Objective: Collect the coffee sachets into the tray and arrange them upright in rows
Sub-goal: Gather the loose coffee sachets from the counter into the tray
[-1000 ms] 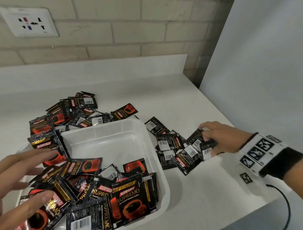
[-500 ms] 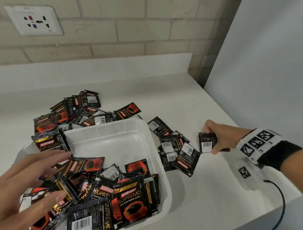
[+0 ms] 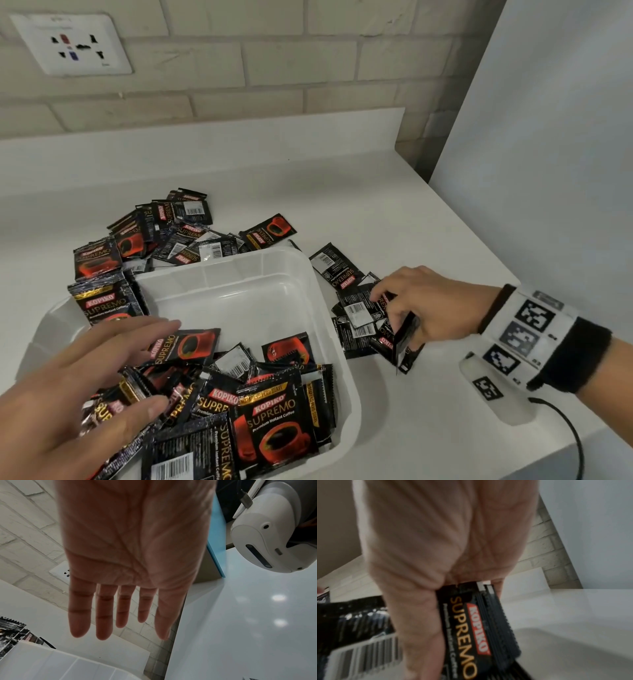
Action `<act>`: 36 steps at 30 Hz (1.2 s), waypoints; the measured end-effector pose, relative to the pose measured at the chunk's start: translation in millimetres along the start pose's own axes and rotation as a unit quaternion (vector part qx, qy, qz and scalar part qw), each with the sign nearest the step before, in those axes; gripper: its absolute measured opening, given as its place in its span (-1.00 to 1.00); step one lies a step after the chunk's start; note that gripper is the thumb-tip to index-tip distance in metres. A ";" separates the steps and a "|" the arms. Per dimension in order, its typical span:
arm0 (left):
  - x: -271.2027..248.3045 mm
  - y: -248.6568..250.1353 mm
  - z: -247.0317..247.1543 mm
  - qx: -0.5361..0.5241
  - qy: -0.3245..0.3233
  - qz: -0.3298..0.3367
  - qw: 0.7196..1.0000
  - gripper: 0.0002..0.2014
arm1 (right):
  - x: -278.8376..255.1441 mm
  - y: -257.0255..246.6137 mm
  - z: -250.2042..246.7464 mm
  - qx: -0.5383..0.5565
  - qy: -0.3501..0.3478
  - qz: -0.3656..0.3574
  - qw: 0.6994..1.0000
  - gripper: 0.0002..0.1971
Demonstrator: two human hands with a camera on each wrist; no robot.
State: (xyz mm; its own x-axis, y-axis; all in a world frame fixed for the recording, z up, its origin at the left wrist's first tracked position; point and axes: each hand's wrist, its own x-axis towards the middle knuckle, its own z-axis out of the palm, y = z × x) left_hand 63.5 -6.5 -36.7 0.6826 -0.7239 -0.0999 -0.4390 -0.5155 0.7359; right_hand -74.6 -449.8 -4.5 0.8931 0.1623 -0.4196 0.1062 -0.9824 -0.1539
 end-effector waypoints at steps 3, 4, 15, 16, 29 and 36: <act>12.7 111.3 10.3 0.011 -0.040 0.039 0.998 -0.42 | -2.0 -0.7 8.1 -0.021 0.017 -0.009 1.000 -0.69; 13.5 117.8 14.0 0.011 -0.039 0.035 0.999 -0.43 | -3.3 -1.3 8.8 -0.024 0.021 -0.003 0.999 -0.69; 27.5 123.3 22.2 0.050 -0.044 0.078 0.995 -0.42 | -10.2 0.8 6.9 -0.012 -0.029 0.047 0.998 -0.72; 27.9 121.1 21.7 0.039 -0.038 0.080 0.995 -0.42 | -10.0 0.3 7.5 -0.017 -0.035 0.053 0.998 -0.71; 24.6 132.4 34.4 0.075 -0.023 0.114 0.990 -0.48 | -12.0 -4.3 5.1 0.122 -0.047 0.138 0.982 -0.37; 26.3 135.4 36.2 0.060 -0.041 0.101 0.992 -0.48 | 9.4 2.7 -2.8 0.162 -0.036 0.167 0.972 -0.12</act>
State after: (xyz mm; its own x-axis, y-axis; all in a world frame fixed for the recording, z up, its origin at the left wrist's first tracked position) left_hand 0.9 -112.0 36.1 0.5257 -0.8506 -0.0153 -0.6327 -0.4029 0.6614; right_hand -64.7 -451.1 -6.4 0.8196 -0.1428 -0.5548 -0.3379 -0.9026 -0.2668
